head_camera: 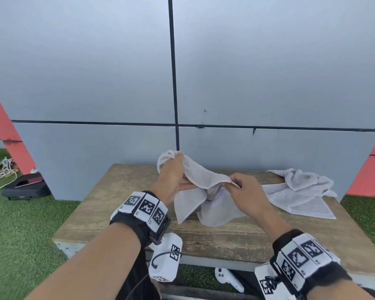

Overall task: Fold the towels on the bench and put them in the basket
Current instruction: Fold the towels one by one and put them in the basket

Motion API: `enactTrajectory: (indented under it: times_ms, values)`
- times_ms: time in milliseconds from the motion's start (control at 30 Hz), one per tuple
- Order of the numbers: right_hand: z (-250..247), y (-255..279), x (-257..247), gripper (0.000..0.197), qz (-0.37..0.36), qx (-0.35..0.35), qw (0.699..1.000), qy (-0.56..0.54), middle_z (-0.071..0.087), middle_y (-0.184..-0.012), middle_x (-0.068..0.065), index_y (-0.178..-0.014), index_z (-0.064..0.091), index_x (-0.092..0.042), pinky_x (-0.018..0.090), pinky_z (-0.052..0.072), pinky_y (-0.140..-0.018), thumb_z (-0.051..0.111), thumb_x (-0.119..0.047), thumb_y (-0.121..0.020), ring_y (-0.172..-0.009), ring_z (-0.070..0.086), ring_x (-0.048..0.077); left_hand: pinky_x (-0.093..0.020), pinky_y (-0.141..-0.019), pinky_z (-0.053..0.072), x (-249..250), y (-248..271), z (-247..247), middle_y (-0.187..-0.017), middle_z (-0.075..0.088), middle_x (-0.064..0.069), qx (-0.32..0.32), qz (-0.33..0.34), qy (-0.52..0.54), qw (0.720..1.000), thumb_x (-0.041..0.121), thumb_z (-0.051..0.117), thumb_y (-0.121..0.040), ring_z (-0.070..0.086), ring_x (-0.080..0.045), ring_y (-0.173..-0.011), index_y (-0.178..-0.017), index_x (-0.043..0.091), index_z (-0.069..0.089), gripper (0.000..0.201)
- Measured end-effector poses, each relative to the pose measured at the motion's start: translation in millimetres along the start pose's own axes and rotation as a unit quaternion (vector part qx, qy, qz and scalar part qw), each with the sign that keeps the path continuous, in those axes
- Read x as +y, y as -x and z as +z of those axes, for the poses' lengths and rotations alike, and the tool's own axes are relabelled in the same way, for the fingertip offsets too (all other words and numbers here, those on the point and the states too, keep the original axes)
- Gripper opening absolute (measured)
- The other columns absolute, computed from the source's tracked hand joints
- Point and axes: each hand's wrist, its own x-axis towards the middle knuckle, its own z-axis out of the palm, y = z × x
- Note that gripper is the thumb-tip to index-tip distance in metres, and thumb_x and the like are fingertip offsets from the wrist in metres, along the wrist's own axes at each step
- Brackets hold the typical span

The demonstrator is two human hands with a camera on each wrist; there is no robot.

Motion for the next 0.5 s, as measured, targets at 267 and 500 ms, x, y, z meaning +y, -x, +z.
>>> enactTrajectory:
  times_ms: [267,500]
  values:
    - [2,-14,-31,0.016,-0.003,-0.034,0.995,-0.093,0.072,-0.084,0.004,-0.086,0.072,-0.018,0.027,0.042,-0.066,0.06,-0.018,-0.096,-0.071,0.056,0.008,-0.037,-0.091,0.056,-20,-4,-4,-0.118,0.064,0.002,-0.168,0.095,-0.345,0.919,0.029,0.078,-0.08,0.067,-0.014,-0.1,-0.121,0.027,0.058,0.046]
    - [12,-14,-46,0.007,-0.041,-0.07,0.977,-0.195,0.074,-0.093,0.003,-0.099,0.073,-0.019,0.02,0.05,-0.071,0.071,-0.018,-0.092,-0.079,0.064,0.005,-0.032,-0.097,0.042,-29,-25,10,-0.129,0.042,0.0,-0.044,0.333,-0.39,0.857,0.04,0.078,-0.063,0.04,-0.018,-0.117,-0.136,0.036,0.043,0.082]
